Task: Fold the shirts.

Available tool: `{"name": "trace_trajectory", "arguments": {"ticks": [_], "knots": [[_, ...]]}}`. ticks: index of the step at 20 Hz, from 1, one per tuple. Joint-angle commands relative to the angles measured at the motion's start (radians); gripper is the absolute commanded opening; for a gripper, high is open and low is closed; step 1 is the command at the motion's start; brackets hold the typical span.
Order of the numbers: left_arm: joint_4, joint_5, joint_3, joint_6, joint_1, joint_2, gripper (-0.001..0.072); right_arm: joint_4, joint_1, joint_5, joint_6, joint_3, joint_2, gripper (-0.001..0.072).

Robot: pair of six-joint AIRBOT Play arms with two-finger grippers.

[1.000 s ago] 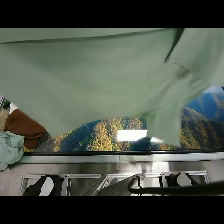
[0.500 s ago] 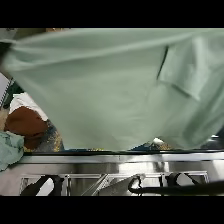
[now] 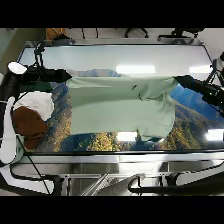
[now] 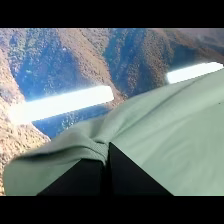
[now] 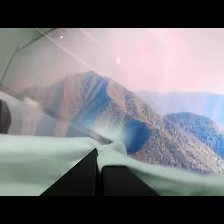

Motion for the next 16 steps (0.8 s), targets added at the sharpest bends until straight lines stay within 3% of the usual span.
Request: {"name": "trace_trajectory", "arguments": {"ticks": [1, 6, 16], "knots": [[0.031, -0.027, 0.134, -0.029, -0.010, -0.108, 0.0009, -0.010, 0.006, 0.039, 0.010, 0.097, -0.099, 0.0017], [0.170, -0.066, 0.145, -0.063, -0.010, -0.171, 0.0010, -0.243, 0.002, 0.039, 0.062, 0.083, -0.106, 0.0017], [0.208, 0.049, 0.146, -0.063, -0.010, -0.376, 0.0010, -0.261, 0.020, -0.015, 0.057, 0.049, -0.208, 0.0018]]}}
